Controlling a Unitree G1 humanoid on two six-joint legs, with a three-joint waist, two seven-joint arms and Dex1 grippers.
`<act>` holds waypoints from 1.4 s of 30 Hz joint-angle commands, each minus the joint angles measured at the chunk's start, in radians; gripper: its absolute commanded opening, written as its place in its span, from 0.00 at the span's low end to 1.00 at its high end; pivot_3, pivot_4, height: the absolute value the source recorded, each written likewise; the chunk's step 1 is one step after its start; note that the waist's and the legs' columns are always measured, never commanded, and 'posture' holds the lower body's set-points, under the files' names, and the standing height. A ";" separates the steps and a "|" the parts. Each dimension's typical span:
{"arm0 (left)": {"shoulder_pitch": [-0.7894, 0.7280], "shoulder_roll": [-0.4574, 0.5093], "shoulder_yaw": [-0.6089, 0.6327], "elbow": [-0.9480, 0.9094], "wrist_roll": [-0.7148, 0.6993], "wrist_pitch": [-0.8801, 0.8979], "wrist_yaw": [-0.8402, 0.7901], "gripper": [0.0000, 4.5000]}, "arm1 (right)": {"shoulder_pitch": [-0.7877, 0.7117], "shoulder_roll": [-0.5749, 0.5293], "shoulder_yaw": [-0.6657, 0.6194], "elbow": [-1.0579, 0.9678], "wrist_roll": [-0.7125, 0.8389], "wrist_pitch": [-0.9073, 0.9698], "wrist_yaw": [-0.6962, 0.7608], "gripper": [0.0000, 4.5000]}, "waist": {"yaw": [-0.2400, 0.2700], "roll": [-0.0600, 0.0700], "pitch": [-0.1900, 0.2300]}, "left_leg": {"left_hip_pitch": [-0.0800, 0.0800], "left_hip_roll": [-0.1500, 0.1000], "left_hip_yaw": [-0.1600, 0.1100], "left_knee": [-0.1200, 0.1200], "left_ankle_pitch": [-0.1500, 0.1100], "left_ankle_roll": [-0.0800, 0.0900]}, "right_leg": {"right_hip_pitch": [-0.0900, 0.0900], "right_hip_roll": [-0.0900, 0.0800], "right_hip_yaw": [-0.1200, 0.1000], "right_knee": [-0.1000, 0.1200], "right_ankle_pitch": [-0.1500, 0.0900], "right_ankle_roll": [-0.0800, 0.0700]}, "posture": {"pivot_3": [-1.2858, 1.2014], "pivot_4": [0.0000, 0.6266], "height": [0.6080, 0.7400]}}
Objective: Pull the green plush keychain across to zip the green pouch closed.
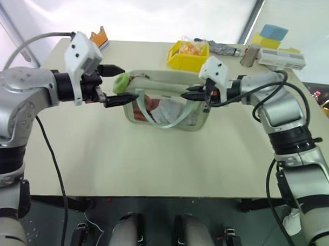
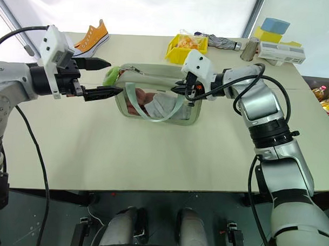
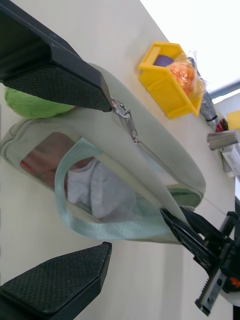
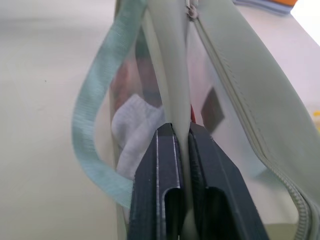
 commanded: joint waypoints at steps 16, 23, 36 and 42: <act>0.098 0.121 0.128 0.055 -0.007 -0.023 -0.035 1.00 | 0.179 -0.111 -0.084 -0.399 0.093 0.178 0.088 0.45 | -0.005 0.000 0.002 | 0.000 0.001 -0.001 0.004 -0.001 0.001 | 0.000 0.000 0.000 0.002 0.000 0.000 | 0.52 0.24 1.00; 0.144 0.140 0.116 0.119 0.031 -0.079 -0.068 1.00 | 0.157 -0.241 -0.195 -0.458 0.159 0.298 0.088 0.56 | 0.008 0.000 0.002 | 0.000 0.001 0.000 0.005 -0.002 0.002 | 0.000 -0.001 0.000 0.003 0.000 0.000 | 0.52 0.24 1.00; 0.123 0.067 0.009 0.181 0.128 -0.190 -0.079 1.00 | 0.298 -0.259 -0.193 -0.474 0.162 0.260 0.058 0.28 | 0.005 -0.001 0.002 | 0.000 0.000 0.000 0.005 -0.002 0.003 | 0.001 -0.001 0.000 0.002 0.000 0.000 | 0.52 0.24 1.00; 0.087 -0.014 -0.021 0.204 0.142 -0.196 -0.061 1.00 | 0.271 -0.231 -0.164 -0.463 0.148 0.249 0.041 0.02 | 0.004 -0.001 0.002 | 0.000 0.000 0.000 0.006 -0.002 0.003 | 0.001 -0.001 0.000 0.003 0.000 0.000 | 0.52 0.24 1.00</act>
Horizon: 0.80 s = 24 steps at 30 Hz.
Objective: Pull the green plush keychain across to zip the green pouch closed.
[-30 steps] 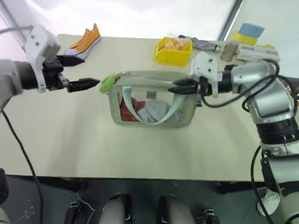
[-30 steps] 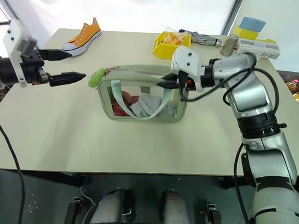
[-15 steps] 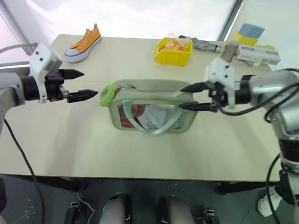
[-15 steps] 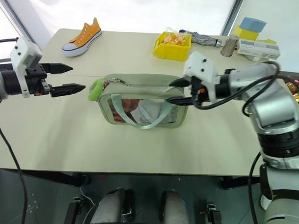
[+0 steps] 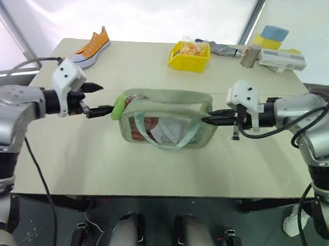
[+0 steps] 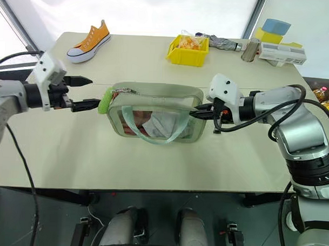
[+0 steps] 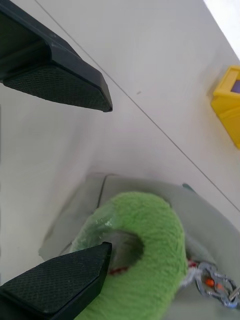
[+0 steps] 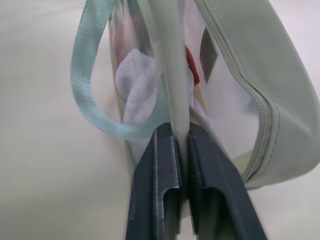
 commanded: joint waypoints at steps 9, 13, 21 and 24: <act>-0.005 -0.055 0.039 -0.059 -0.052 0.033 -0.010 0.71 | -0.066 0.036 0.009 0.034 -0.023 -0.036 -0.024 0.00 | -0.001 0.000 0.000 | 0.000 0.000 0.000 0.000 0.000 0.000 | 0.000 0.000 0.000 0.000 0.000 0.000 | 0.52 0.24 1.00; -0.028 -0.059 0.056 -0.044 -0.065 0.052 0.003 0.27 | -0.072 0.043 0.013 0.053 -0.036 -0.055 -0.029 0.00 | -0.001 0.000 0.000 | 0.000 0.000 0.000 0.000 0.000 0.000 | 0.000 0.000 0.000 0.000 0.000 0.000 | 0.52 0.24 1.00; -0.239 -0.040 0.013 -0.028 -0.069 0.055 -0.053 0.01 | -0.080 0.060 0.021 0.071 -0.050 -0.079 -0.040 0.00 | 0.001 0.000 0.000 | 0.000 0.000 0.000 0.001 0.000 0.000 | 0.000 0.000 0.000 0.000 0.000 0.000 | 0.52 0.24 1.00; -0.282 -0.086 -0.038 -0.054 -0.063 0.050 -0.066 0.01 | -0.085 0.070 0.026 0.076 -0.056 -0.084 -0.046 0.00 | 0.001 0.000 0.000 | 0.000 -0.001 0.000 0.001 0.000 0.000 | 0.001 0.000 0.000 0.000 0.000 0.000 | 0.52 0.24 1.00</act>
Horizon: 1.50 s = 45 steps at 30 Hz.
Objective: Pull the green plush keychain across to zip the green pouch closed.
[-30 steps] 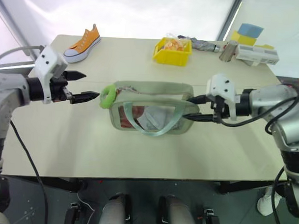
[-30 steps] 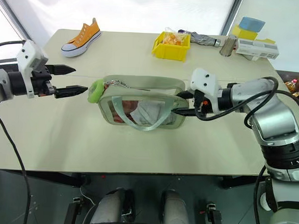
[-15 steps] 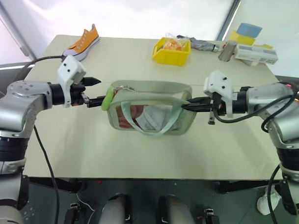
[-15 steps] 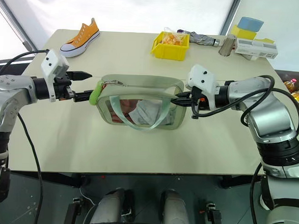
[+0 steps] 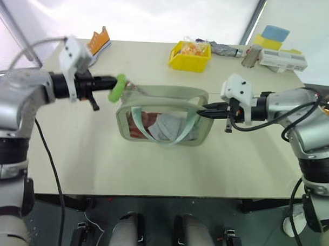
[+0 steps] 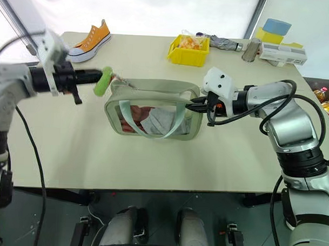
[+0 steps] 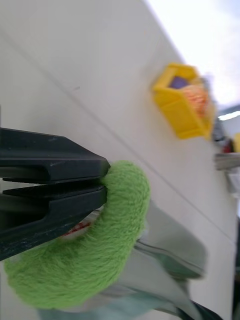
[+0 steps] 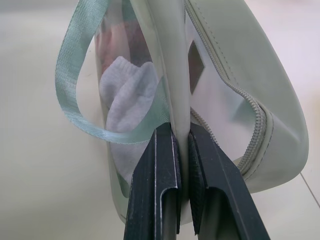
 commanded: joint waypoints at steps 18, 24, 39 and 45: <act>-0.100 0.055 -0.108 0.072 0.191 -0.206 -0.085 0.99 | -0.025 0.022 -0.005 0.039 -0.025 -0.053 -0.031 0.00 | -0.006 0.000 0.000 | 0.000 0.000 0.000 0.000 0.000 0.000 | 0.000 0.001 0.000 0.001 0.000 0.000 | 0.52 0.24 1.00; 0.071 0.205 -0.046 -0.021 0.149 -0.183 -0.171 0.99 | -0.029 0.031 0.006 0.077 -0.039 -0.094 -0.018 0.00 | -0.003 0.001 0.000 | 0.001 0.001 0.000 0.000 0.000 0.000 | 0.000 0.000 0.000 0.001 0.000 0.000 | 0.52 0.24 1.00; 0.259 0.066 -0.028 -0.105 0.116 -0.141 -0.046 0.34 | -0.059 0.047 0.002 0.069 -0.030 -0.049 -0.015 0.00 | -0.002 0.000 0.000 | 0.000 0.001 0.000 0.000 0.000 0.000 | 0.000 0.000 0.000 0.001 0.000 0.000 | 0.52 0.24 1.00; 0.248 0.041 -0.047 -0.091 0.124 -0.133 -0.025 0.01 | -0.075 0.045 -0.012 0.039 0.004 0.000 -0.002 0.00 | -0.001 0.000 0.000 | 0.000 0.001 0.000 0.000 0.000 0.000 | 0.000 0.000 0.000 0.001 0.000 0.000 | 0.52 0.24 1.00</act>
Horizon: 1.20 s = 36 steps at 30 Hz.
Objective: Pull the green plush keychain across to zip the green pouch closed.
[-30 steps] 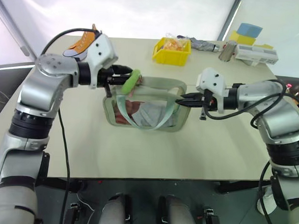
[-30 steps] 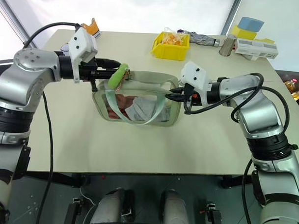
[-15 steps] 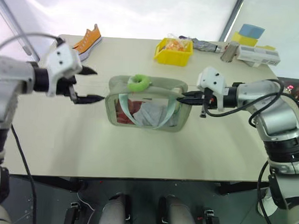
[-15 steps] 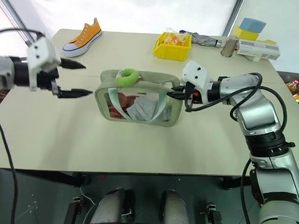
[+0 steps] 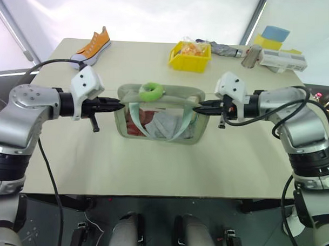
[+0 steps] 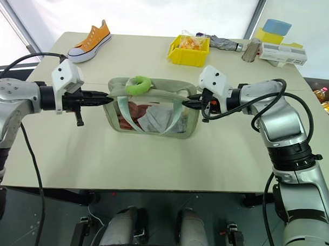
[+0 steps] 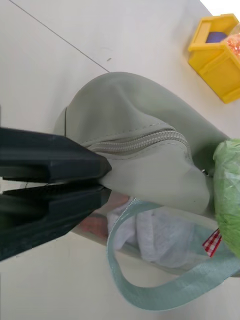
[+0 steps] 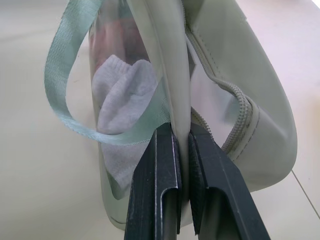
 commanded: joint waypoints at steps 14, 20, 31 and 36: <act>-0.029 -0.010 -0.005 -0.009 0.018 0.000 0.008 0.00 | -0.202 0.201 0.031 -0.013 0.012 -0.053 -0.080 0.70 | 0.002 0.000 0.000 | 0.000 0.000 0.000 0.000 0.000 0.000 | 0.000 0.000 0.000 0.000 0.000 0.000 | 0.52 0.24 1.00; -0.050 -0.021 -0.027 0.002 0.031 -0.013 0.003 0.00 | -0.231 0.274 0.098 0.081 -0.066 -0.179 -0.092 0.70 | 0.001 0.000 0.000 | 0.000 -0.001 0.000 0.000 0.000 0.000 | 0.000 -0.001 0.000 0.000 0.000 0.000 | 0.52 0.24 1.00; -0.046 -0.030 -0.018 -0.009 0.031 0.007 0.019 0.00 | -0.253 0.327 0.061 0.121 -0.042 -0.151 -0.087 0.31 | 0.002 0.000 0.000 | 0.000 0.000 0.000 0.000 0.000 0.000 | 0.000 -0.001 0.000 0.001 0.000 0.000 | 0.52 0.24 1.00; -0.047 -0.041 -0.020 -0.006 0.036 0.004 0.029 0.00 | -0.253 0.287 0.034 0.092 -0.034 -0.118 -0.084 0.01 | 0.002 0.000 0.000 | 0.000 0.000 0.000 0.000 0.000 0.000 | 0.000 -0.001 0.000 0.001 0.000 0.000 | 0.52 0.24 1.00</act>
